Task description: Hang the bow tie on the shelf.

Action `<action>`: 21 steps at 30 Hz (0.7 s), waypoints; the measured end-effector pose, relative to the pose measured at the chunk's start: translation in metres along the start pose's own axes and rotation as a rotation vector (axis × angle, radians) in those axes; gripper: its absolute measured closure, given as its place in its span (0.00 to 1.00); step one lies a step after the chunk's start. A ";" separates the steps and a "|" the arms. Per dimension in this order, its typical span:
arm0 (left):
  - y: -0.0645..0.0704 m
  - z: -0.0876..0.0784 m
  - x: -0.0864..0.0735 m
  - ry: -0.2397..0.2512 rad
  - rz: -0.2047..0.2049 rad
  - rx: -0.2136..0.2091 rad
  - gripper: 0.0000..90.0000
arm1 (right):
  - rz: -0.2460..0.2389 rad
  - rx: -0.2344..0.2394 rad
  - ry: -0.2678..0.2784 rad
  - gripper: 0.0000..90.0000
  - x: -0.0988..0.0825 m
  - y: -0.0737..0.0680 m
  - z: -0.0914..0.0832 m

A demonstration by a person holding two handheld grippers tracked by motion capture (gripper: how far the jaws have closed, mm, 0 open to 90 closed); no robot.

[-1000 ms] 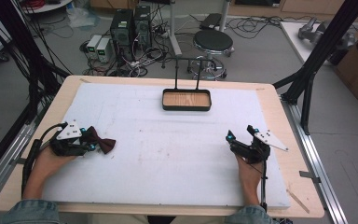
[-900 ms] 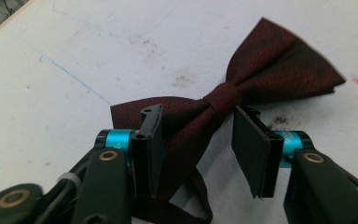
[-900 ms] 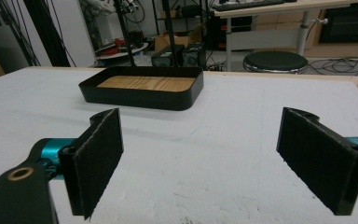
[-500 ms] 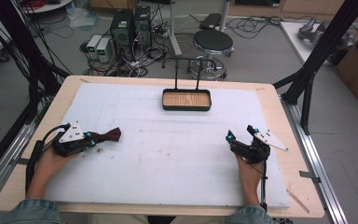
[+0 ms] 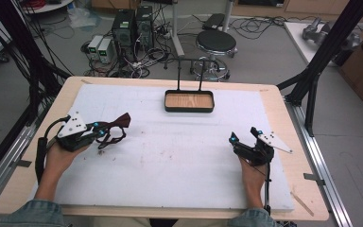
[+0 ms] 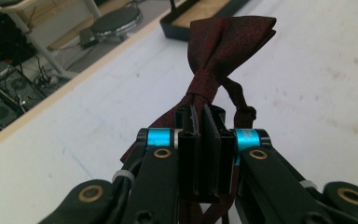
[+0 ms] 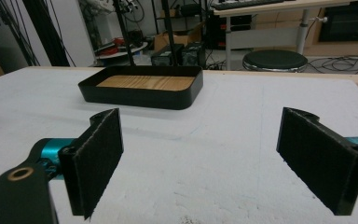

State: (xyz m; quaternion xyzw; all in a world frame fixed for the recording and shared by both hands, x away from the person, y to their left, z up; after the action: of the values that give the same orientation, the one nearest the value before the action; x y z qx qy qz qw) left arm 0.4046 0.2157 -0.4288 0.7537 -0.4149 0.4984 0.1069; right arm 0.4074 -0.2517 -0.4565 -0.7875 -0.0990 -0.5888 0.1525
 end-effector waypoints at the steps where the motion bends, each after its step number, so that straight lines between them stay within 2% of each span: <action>1: 0.000 0.002 0.005 0.012 -0.006 0.005 0.93 | 0.000 0.000 0.000 0.15 0.000 0.000 0.000; 5: 0.001 0.014 0.025 0.012 -0.005 0.019 0.93 | 0.008 0.002 -0.003 0.15 0.000 0.000 0.000; 8: 0.002 0.026 0.046 0.036 -0.011 0.010 0.93 | 0.010 0.005 0.000 0.15 0.000 0.000 0.000; 10: 0.002 0.030 0.050 0.036 -0.010 0.012 0.93 | 0.010 0.005 0.000 0.15 0.000 0.001 0.000; 18: 0.000 0.059 0.090 0.067 -0.029 0.001 0.93 | 0.016 0.009 0.000 0.15 0.000 0.001 0.000; 20: -0.003 0.071 0.104 0.077 -0.054 0.003 0.93 | 0.018 0.009 0.000 0.15 0.000 0.001 0.000; 21: -0.003 0.071 0.104 0.077 -0.054 0.003 0.93 | 0.018 0.009 0.000 0.15 0.000 0.001 0.000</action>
State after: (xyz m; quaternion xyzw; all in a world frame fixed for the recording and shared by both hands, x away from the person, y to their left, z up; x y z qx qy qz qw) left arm 0.4707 0.1227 -0.3747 0.7449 -0.3891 0.5248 0.1350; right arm 0.4075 -0.2531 -0.4569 -0.7877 -0.0945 -0.5869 0.1616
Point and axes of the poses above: each handheld gripper's, and its own axes: z roughly forward along the jaws, x roughly out of its top, y roughly to its right, the point moved 10 cm from there along z, roughly forward along the jaws, and after that the axes turned 3 degrees about -y, right-handed, at the moved point
